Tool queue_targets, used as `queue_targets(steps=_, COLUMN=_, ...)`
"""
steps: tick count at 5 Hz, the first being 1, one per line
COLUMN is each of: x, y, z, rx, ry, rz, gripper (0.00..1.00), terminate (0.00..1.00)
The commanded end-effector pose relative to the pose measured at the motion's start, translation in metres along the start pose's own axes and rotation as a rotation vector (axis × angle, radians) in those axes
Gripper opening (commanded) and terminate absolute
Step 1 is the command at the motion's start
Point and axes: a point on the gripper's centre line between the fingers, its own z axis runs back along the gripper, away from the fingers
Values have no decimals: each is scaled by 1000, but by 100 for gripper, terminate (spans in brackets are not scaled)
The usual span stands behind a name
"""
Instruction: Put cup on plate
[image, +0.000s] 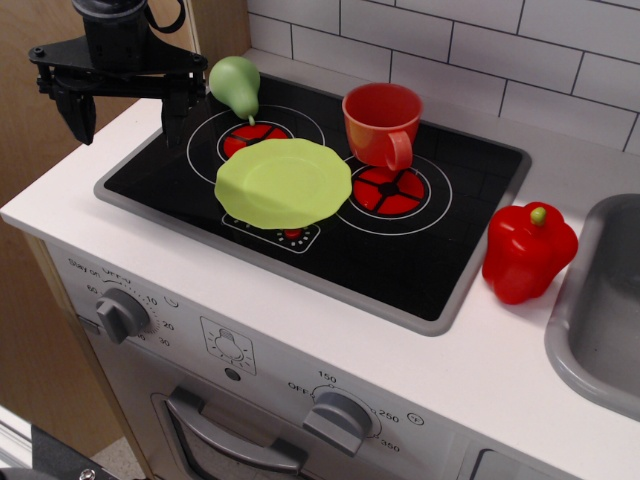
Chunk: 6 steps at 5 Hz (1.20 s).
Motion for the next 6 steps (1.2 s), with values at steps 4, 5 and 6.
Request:
queue_targets(steps=4, x=-22, y=-90, z=50, rx=-110, ry=-68, rz=111, gripper=100, terminate=0)
queue_targets(steps=5, x=-28, y=-114, z=64, rx=-155, ry=-55, rz=111, gripper=100, terminate=0)
queue_targets(steps=6, x=-32, y=-142, z=68, rx=-191, ry=-81, rz=105, gripper=100, terminate=0)
